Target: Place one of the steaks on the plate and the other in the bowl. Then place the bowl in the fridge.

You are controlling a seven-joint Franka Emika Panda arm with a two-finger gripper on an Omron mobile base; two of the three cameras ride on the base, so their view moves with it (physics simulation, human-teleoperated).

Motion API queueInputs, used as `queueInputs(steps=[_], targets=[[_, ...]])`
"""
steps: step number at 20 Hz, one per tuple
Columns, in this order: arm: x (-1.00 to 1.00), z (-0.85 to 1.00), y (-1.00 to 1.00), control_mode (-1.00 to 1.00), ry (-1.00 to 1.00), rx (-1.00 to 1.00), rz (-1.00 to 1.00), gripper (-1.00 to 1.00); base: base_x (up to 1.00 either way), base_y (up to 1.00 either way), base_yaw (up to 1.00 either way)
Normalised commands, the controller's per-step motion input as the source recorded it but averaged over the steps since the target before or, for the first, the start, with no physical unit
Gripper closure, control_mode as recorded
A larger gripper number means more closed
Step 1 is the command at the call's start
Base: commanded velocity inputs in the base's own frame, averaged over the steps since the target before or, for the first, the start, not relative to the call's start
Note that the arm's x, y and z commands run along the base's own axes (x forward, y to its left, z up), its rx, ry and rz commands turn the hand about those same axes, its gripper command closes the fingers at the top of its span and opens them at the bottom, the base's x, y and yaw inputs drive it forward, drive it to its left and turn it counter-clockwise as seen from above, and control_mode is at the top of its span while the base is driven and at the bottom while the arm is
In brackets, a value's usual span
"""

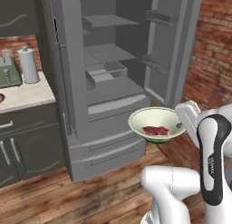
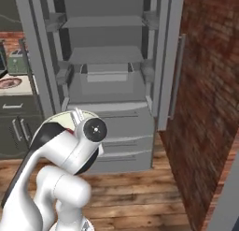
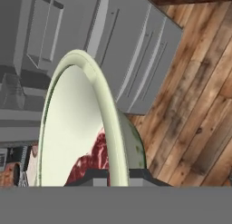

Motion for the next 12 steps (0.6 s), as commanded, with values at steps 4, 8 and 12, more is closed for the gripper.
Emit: queueInputs(steps=[4,8,12], targets=[[0.00,0.00,0.00,1.00,0.00,0.00,0.00,1.00,0.73,-0.64,0.40],[0.00,0.00,0.00,1.00,0.00,0.00,0.00,1.00,0.49,-0.38,0.24],[0.00,0.00,0.00,1.00,0.00,0.00,0.00,1.00,0.38,-0.16,0.17]])
